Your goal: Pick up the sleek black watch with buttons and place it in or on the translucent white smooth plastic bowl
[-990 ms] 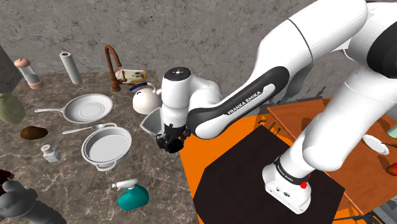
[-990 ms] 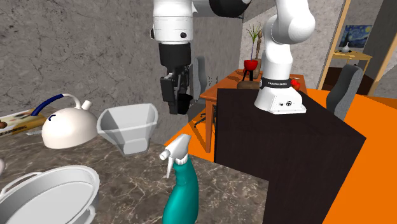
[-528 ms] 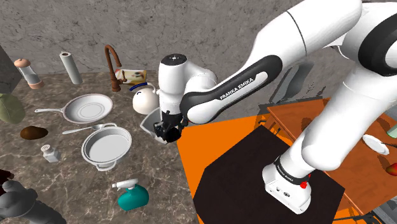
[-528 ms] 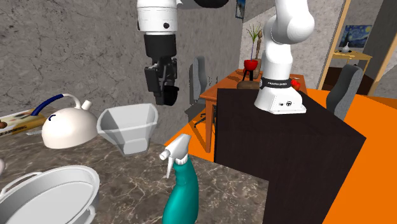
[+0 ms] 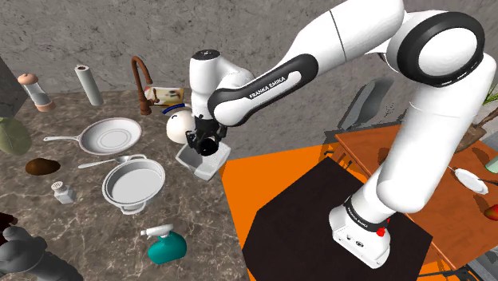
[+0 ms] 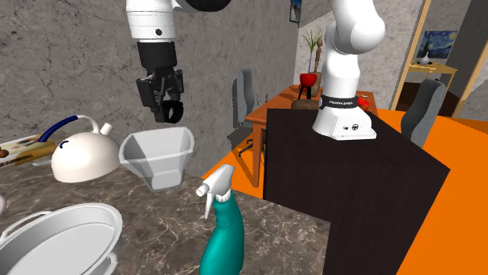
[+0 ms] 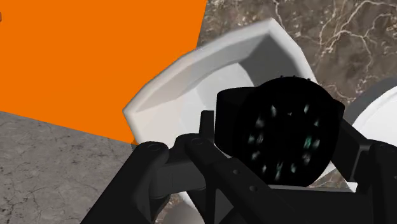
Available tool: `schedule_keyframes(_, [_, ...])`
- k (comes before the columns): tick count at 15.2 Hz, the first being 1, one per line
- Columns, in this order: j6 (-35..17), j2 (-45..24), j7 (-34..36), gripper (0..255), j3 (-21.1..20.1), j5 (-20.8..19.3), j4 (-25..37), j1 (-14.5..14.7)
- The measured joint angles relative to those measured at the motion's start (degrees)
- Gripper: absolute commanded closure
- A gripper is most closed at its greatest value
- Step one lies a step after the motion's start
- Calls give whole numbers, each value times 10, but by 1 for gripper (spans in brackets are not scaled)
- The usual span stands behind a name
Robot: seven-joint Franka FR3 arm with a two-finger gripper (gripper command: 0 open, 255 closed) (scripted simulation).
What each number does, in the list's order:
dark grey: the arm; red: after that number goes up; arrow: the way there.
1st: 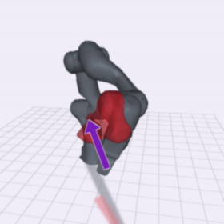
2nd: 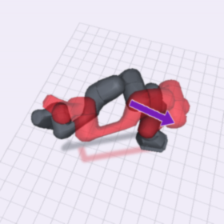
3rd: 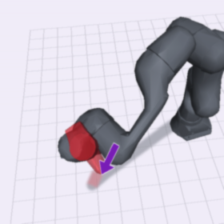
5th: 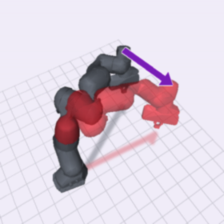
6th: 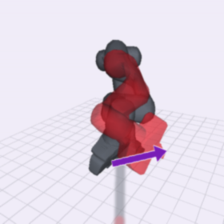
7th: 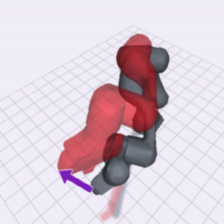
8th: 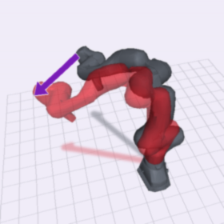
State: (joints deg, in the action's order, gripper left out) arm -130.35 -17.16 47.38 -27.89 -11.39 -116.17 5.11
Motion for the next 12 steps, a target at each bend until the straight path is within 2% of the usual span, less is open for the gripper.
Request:
schedule_keyframes(5, [31, -64, -31, 255, 23, -21, 92, -8])
schedule_keyframes(12, [-1, -102, -23, 255, 35, -41, 94, -2])
